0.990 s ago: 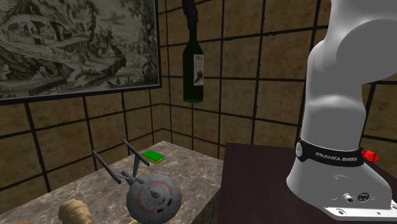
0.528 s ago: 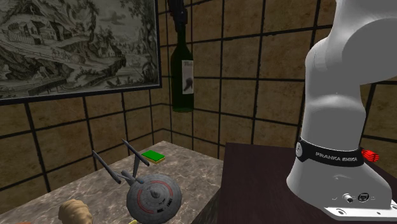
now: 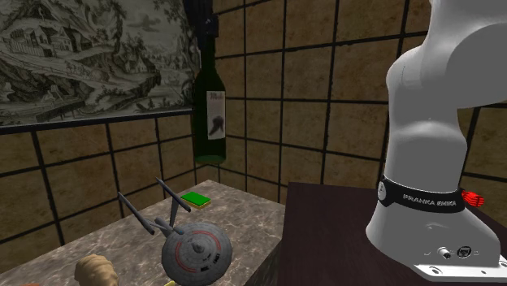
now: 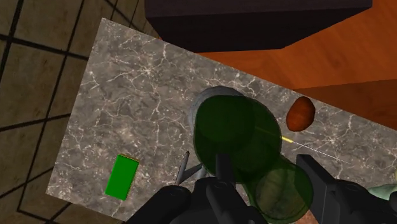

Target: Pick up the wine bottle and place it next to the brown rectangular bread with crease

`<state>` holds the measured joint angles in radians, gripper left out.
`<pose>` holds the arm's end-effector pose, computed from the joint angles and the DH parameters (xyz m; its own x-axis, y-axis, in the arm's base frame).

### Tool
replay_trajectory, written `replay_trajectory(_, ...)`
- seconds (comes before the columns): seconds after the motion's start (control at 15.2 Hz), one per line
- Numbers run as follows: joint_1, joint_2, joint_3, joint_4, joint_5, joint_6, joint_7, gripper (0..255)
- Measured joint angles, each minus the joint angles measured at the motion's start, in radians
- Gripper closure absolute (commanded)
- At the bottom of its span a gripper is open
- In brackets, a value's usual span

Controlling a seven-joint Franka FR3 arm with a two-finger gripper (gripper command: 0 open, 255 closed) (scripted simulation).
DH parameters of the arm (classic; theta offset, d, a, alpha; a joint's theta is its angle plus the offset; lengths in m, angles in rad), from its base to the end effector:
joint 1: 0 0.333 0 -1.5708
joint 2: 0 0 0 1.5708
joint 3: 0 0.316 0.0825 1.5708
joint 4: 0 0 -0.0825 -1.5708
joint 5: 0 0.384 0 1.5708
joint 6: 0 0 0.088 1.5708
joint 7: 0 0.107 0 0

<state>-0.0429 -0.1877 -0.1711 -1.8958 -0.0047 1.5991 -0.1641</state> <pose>0.4777 -0.1106 0.5706 0.9935 -0.0421 -0.1055 -0.0471 -0.9979 -0.0450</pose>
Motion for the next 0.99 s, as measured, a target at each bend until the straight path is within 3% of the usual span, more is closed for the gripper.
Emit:
replay_trajectory(0.59, 0.090, 0.052, 0.118, -0.036, 0.046, 0.094, 0.196, 255)
replay_trajectory(0.99, 0.146, 0.151, 0.182, 0.007, 0.067, 0.155, 0.309, 255)
